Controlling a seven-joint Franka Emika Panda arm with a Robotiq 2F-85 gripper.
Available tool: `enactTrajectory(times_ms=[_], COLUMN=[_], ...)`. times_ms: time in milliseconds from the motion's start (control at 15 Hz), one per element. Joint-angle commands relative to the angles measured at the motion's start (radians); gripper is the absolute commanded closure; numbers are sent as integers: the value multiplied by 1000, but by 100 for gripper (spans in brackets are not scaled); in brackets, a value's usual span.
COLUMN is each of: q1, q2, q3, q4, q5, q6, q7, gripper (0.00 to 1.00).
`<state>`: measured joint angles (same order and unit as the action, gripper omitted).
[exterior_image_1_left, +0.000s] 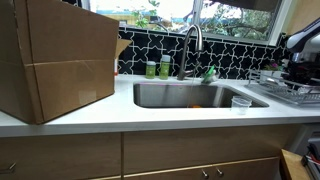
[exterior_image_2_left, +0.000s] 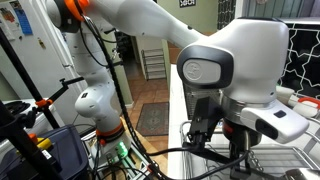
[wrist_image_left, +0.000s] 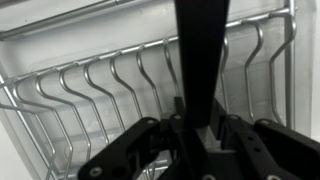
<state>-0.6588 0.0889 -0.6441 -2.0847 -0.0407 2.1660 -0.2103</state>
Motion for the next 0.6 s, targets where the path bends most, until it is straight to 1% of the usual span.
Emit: enactTrajectory(times_ms=[0, 533], q1=[-14, -19], q2=[22, 10], q3=[7, 6], q4=[10, 19], q5=[31, 43], q6=[4, -10], q7=[-9, -9], gripper=[100, 98])
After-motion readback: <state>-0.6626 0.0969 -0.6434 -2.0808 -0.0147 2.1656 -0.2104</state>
